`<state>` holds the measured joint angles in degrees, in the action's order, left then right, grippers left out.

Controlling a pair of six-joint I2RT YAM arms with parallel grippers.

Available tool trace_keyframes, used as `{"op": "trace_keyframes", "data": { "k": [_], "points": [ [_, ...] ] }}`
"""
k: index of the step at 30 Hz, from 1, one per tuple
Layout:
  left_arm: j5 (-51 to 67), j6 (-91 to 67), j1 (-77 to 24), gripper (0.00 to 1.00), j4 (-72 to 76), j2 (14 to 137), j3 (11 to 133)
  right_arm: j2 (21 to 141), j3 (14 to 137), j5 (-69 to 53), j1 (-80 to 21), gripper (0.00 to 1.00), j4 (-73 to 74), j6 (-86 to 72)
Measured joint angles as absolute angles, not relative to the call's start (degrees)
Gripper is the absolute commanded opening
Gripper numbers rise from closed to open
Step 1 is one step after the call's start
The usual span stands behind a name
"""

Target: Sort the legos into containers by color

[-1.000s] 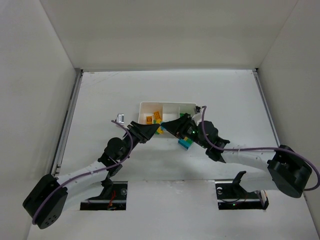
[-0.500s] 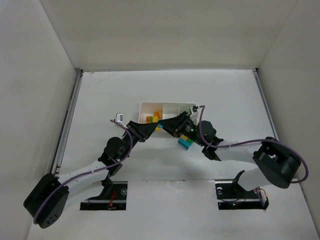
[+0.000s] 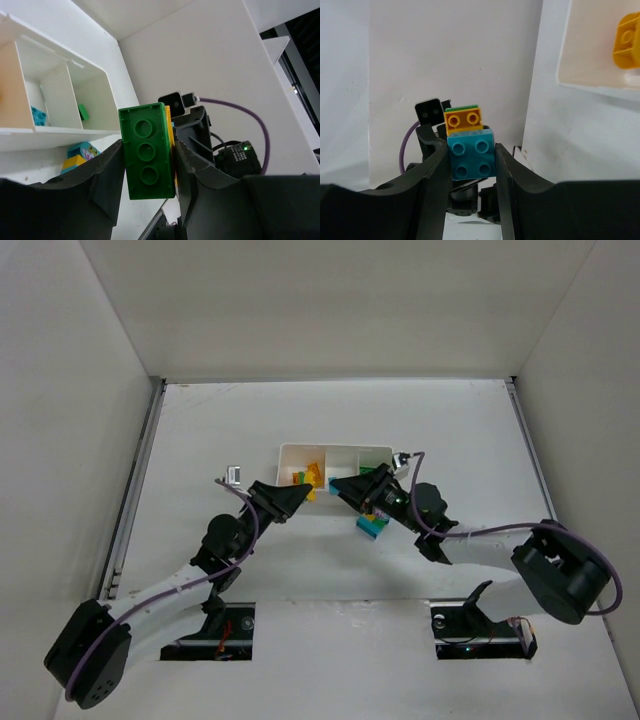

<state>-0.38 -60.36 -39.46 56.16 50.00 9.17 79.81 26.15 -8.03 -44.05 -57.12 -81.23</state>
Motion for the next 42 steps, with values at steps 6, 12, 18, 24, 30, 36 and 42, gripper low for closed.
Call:
{"op": "trace_keyframes", "data": {
  "k": [6,12,18,24,30,36,42],
  "points": [
    [0.73,-59.2,-34.13,0.16,51.07,42.65,9.17,74.61,23.94,-7.77,-39.66,0.28,-54.02,-78.54],
    [4.56,-58.15,-32.51,0.17,45.06,42.65,10.22,73.56,33.15,-3.66,-39.46,0.28,-35.11,-64.93],
    [8.38,-59.02,-31.97,0.17,39.72,43.44,10.92,79.61,48.64,7.84,-41.45,0.29,-19.09,-48.27],
    [11.81,-63.07,-29.28,0.18,37.78,43.46,11.27,88.25,54.19,13.67,-42.81,0.3,-11.44,-39.22],
    [13.91,-66.35,-27.75,0.18,37.82,45.04,11.29,91.7,54.43,16.51,-43.33,0.45,-7.4,-36.58],
    [15.51,-68.51,-27.62,0.19,38.0,46.17,11.29,91.5,55.44,17.87,-43.88,0.65,-6.83,-35.79],
    [16.78,-70.5,-27.46,0.19,39.75,46.52,11.29,83.42,53.19,17.76,-45.08,0.62,-7.38,-36.47]
  ]
}}
